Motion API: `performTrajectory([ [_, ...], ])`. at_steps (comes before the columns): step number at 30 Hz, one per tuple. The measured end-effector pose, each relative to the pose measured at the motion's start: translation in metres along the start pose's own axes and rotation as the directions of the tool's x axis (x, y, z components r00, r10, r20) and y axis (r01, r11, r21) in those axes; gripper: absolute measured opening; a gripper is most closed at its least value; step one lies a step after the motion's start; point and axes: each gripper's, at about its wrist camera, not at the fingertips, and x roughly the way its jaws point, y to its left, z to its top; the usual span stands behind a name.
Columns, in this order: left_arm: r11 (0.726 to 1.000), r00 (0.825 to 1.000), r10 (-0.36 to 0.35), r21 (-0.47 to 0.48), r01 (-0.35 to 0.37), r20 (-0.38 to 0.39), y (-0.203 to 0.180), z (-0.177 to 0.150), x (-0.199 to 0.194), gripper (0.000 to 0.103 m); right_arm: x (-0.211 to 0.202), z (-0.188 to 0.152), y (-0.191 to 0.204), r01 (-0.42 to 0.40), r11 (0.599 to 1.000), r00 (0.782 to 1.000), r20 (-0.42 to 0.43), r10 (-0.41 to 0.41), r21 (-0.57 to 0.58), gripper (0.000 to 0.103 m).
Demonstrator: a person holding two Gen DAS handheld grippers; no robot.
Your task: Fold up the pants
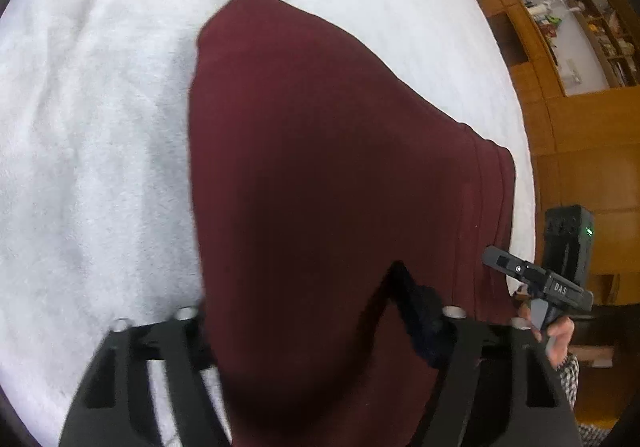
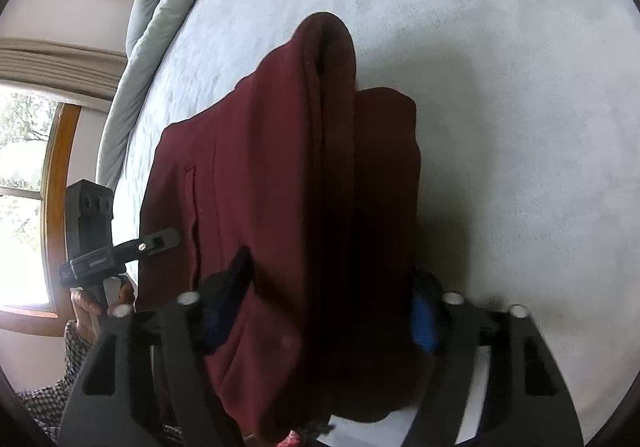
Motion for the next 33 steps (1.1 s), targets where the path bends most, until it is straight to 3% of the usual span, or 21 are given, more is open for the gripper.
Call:
performTrajectory([
  [3, 1.000, 0.999, -0.020, 0.002, 0.020, 0.038, -0.006, -0.005, -0.015, 0.036, -0.018, -0.006, 0.015, -0.020, 0.999, 0.999, 0.028, 0.021, -0.042, 0.040],
  [6, 0.999, 0.996, 0.007, 0.052, -0.012, 0.094, -0.023, -0.013, -0.027, 0.033, -0.037, -0.006, 0.037, -0.038, 0.995, 0.997, 0.062, 0.043, -0.091, 0.037],
  [9, 0.996, 0.984, -0.077, 0.052, 0.070, 0.159, -0.035, -0.005, -0.048, 0.033, -0.057, 0.003, 0.059, -0.020, 0.986, 0.993, 0.110, 0.039, -0.168, 0.037],
  [13, 0.994, 0.963, -0.094, 0.085, 0.075, 0.252, -0.053, 0.023, -0.069, 0.033, -0.084, 0.048, 0.075, 0.005, 0.976, 0.982, 0.188, 0.037, -0.219, 0.037],
  [17, 0.997, 0.953, -0.066, 0.067, 0.048, 0.296, -0.053, 0.073, -0.069, 0.034, -0.070, 0.108, 0.068, 0.026, 0.981, 0.982, 0.189, 0.011, -0.193, 0.038],
  [20, 0.999, 0.964, 0.008, 0.037, -0.018, 0.267, -0.034, 0.102, -0.039, 0.037, -0.029, 0.140, 0.040, 0.052, 0.992, 0.991, 0.128, -0.037, -0.112, 0.042],
  [21, 0.998, 0.971, 0.050, 0.018, -0.055, 0.233, -0.029, 0.106, -0.025, 0.041, -0.007, 0.147, 0.024, 0.084, 0.995, 0.993, 0.091, -0.079, -0.055, 0.049],
  [22, 0.992, 0.974, 0.119, 0.009, -0.123, 0.191, -0.020, 0.111, -0.006, 0.047, 0.006, 0.149, 0.014, 0.134, 0.991, 0.988, 0.079, -0.131, -0.032, 0.054],
  [23, 0.987, 0.970, 0.155, 0.005, -0.158, 0.188, -0.016, 0.111, 0.001, 0.066, 0.014, 0.149, 0.008, 0.168, 0.985, 0.982, 0.091, -0.164, -0.031, 0.061],
  [24, 0.983, 0.962, 0.178, 0.003, -0.182, 0.206, -0.014, 0.110, 0.003, 0.072, 0.015, 0.148, 0.005, 0.155, 0.988, 0.982, 0.116, -0.152, -0.022, 0.066],
  [25, 0.982, 0.960, 0.180, 0.010, -0.187, 0.215, -0.014, 0.109, 0.002, 0.074, 0.014, 0.147, 0.002, 0.134, 0.991, 0.984, 0.117, -0.133, -0.005, 0.067],
  [27, 0.973, 0.949, 0.222, 0.011, -0.231, 0.225, -0.013, 0.102, -0.006, 0.088, 0.005, 0.142, -0.002, 0.110, 0.994, 0.987, 0.117, -0.112, 0.018, 0.069],
  [29, 0.962, 0.932, 0.262, 0.011, -0.273, 0.251, -0.012, 0.095, -0.021, 0.088, -0.009, 0.132, 0.004, 0.147, 0.989, 0.980, 0.139, -0.145, -0.005, 0.069],
  [30, 0.953, 0.916, 0.291, 0.003, -0.304, 0.276, -0.011, 0.089, -0.030, 0.088, -0.014, 0.127, 0.007, 0.177, 0.984, 0.972, 0.156, -0.173, -0.013, 0.068],
  [31, 0.938, 0.885, 0.333, -0.015, -0.348, 0.324, -0.013, 0.078, -0.044, 0.088, -0.027, 0.119, 0.015, 0.245, 0.969, 0.953, 0.193, -0.234, -0.034, 0.067],
  [33, 0.934, 0.856, 0.335, -0.021, -0.356, 0.393, -0.021, 0.065, -0.062, 0.088, -0.049, 0.101, 0.033, 0.313, 0.945, 0.922, 0.268, -0.280, -0.091, 0.061],
])
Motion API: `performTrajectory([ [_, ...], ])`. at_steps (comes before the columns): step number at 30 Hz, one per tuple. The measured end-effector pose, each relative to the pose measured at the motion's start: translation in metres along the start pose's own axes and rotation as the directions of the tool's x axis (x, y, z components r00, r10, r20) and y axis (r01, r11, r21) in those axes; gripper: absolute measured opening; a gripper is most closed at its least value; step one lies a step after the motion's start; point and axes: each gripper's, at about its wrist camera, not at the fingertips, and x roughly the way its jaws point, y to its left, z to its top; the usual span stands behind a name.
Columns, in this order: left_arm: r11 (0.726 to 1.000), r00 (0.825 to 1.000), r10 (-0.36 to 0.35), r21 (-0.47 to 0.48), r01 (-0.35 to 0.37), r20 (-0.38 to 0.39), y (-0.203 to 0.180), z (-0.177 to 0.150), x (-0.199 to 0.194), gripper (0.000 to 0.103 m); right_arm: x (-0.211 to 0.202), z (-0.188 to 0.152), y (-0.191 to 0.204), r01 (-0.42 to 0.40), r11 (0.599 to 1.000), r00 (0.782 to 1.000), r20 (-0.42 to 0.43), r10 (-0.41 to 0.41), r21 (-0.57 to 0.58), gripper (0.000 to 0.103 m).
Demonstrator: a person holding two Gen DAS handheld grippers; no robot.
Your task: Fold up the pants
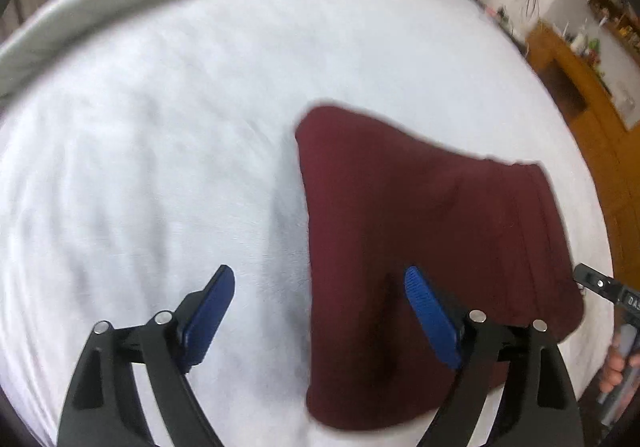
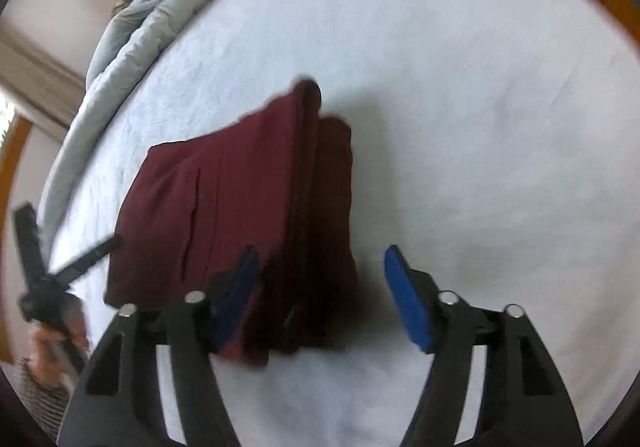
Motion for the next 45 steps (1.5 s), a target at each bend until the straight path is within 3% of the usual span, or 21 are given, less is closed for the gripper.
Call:
performTrajectory([
  [4, 0.998, 0.992, -0.047, 0.034, 0.044, 0.120, -0.022, -0.026, -0.044, 0.088, -0.028, -0.021, 0.030, -0.081, 0.994, 0.993, 0.084, 0.087, -0.069, 0.060],
  [7, 0.994, 0.982, -0.054, 0.106, 0.034, 0.184, -0.036, -0.033, -0.051, 0.091, -0.026, -0.032, 0.049, -0.057, 0.992, 0.993, 0.097, 0.068, -0.112, 0.056],
  [10, 0.989, 0.994, -0.013, 0.146, -0.003, 0.109, -0.052, -0.034, -0.022, 0.092, 0.009, -0.036, 0.049, 0.017, 0.997, 1.000, 0.015, -0.016, -0.080, 0.053],
  [11, 0.987, 0.999, 0.022, 0.158, -0.029, 0.047, -0.056, -0.042, -0.004, 0.092, 0.024, -0.039, 0.044, 0.049, 0.996, 0.998, -0.024, -0.051, -0.070, 0.054],
  [12, 0.986, 0.999, 0.036, 0.160, -0.035, -0.004, -0.055, -0.045, 0.010, 0.093, 0.034, -0.043, 0.039, 0.037, 0.998, 0.998, -0.048, -0.040, -0.055, 0.054],
  [14, 0.995, 1.000, 0.014, 0.103, -0.011, -0.028, -0.049, -0.051, 0.011, 0.092, 0.036, -0.039, 0.038, -0.009, 1.000, 0.999, -0.043, 0.009, -0.002, 0.054],
  [16, 0.997, 1.000, -0.001, 0.074, 0.002, -0.006, -0.052, -0.044, -0.002, 0.092, 0.023, -0.041, 0.038, -0.018, 1.000, 1.000, -0.025, 0.018, 0.011, 0.058],
  [18, 0.996, 0.999, 0.021, 0.088, -0.025, 0.046, -0.055, -0.042, -0.028, 0.093, 0.002, -0.042, 0.045, 0.031, 0.999, 0.999, 0.005, -0.031, -0.014, 0.070],
  [20, 0.994, 0.997, 0.034, 0.106, -0.040, 0.063, -0.060, -0.045, -0.049, 0.099, -0.019, -0.045, 0.055, 0.080, 0.996, 0.996, 0.037, -0.078, -0.035, 0.095],
  [24, 0.993, 0.998, 0.023, 0.115, -0.031, 0.065, -0.067, -0.053, -0.086, 0.099, -0.053, -0.054, 0.076, 0.137, 0.988, 0.989, 0.065, -0.132, -0.073, 0.099],
  [29, 0.995, 0.998, 0.029, 0.097, -0.035, 0.060, -0.074, -0.068, -0.119, 0.099, -0.077, -0.071, 0.086, 0.121, 0.989, 0.991, 0.069, -0.115, -0.089, 0.100],
  [33, 0.995, 0.997, 0.035, 0.089, -0.041, 0.068, -0.074, -0.076, -0.135, 0.099, -0.097, -0.092, 0.093, 0.180, 0.978, 0.982, 0.071, -0.173, -0.109, 0.100],
  [45, 0.991, 0.995, 0.063, 0.110, -0.072, 0.079, -0.075, -0.092, -0.154, 0.099, -0.116, -0.108, 0.096, 0.190, 0.977, 0.981, 0.069, -0.184, -0.094, 0.100],
])
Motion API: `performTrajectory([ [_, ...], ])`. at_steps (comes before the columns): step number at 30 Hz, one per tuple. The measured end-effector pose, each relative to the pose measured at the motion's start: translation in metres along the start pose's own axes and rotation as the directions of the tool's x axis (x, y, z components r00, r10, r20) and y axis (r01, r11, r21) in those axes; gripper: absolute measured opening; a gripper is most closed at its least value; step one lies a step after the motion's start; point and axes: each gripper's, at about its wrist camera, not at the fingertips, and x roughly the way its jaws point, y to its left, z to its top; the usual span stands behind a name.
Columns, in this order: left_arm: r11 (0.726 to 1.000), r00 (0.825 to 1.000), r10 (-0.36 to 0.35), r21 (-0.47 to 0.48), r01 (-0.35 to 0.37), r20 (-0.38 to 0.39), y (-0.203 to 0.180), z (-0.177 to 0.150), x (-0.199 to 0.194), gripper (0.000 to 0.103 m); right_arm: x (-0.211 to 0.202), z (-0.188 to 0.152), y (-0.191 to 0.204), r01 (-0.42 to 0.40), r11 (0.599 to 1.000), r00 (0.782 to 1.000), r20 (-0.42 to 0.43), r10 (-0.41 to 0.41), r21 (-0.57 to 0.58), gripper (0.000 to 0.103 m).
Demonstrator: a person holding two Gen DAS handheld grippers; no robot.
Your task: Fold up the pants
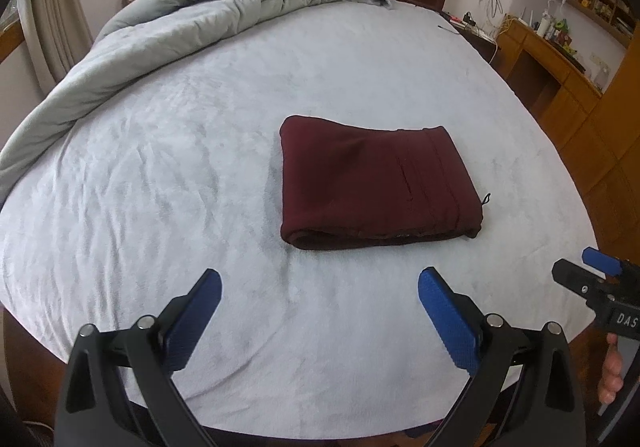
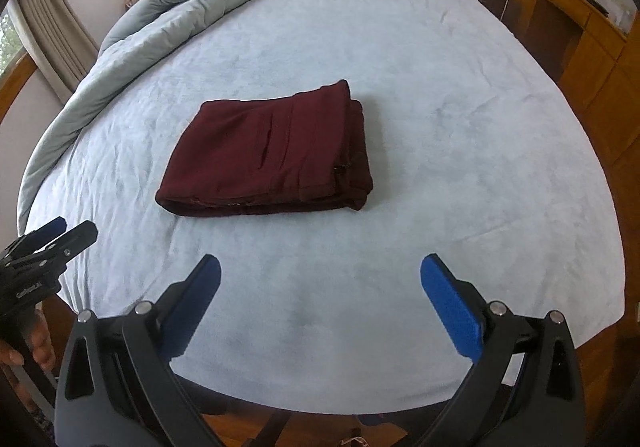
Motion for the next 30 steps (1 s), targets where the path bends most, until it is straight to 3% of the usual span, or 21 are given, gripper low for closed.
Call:
performTrajectory([
  [30, 0.999, 0.999, 0.012, 0.047, -0.010, -0.044, -0.003, 0.004, 0.028, 0.099, 0.032, 0.010, -0.002, -0.007, 1.000, 0.999, -0.051, 0.008, 0.016, 0.100],
])
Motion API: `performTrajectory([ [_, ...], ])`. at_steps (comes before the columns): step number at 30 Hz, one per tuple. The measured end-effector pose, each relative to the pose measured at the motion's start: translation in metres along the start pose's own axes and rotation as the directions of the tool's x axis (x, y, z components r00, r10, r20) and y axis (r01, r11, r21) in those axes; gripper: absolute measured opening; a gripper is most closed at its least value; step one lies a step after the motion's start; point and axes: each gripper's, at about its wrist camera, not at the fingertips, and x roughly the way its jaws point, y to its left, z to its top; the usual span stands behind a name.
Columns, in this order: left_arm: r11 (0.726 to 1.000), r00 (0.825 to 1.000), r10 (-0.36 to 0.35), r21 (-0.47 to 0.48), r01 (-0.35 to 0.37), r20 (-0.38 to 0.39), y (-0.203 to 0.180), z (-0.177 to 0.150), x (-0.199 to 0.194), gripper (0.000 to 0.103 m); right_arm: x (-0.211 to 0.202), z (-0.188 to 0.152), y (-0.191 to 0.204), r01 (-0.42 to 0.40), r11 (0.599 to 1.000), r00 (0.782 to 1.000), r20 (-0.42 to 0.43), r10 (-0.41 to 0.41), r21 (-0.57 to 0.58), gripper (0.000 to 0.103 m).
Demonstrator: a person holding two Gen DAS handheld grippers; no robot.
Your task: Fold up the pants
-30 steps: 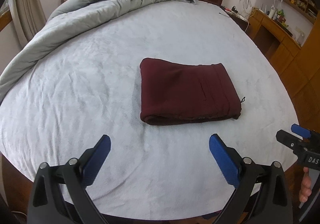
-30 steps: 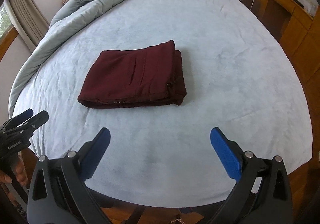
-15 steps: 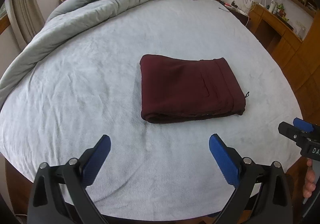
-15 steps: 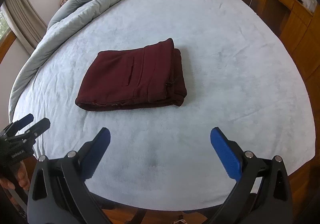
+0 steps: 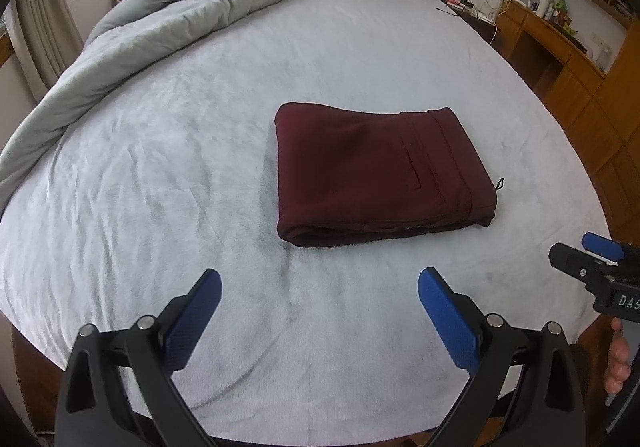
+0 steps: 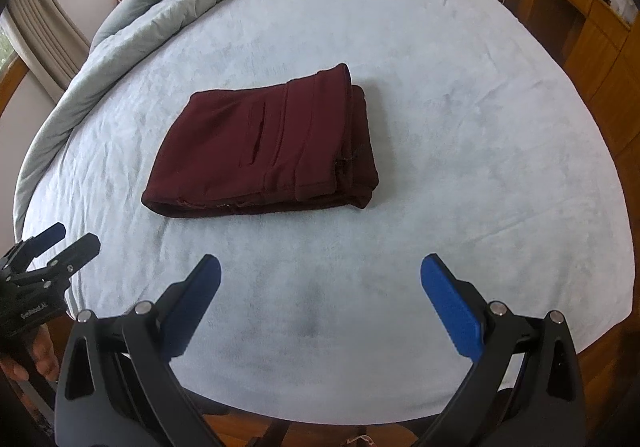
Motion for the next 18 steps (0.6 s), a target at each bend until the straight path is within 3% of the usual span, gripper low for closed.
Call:
performTrajectory([
  [18, 1.000, 1.000, -0.005, -0.002, 0.005, -0.026, -0.0081, -0.0038, -0.0011, 0.099, -0.0010, -0.0049, 0.0021, -0.006, 1.000, 1.000, 0.006, 0.006, 0.021, 0.100],
])
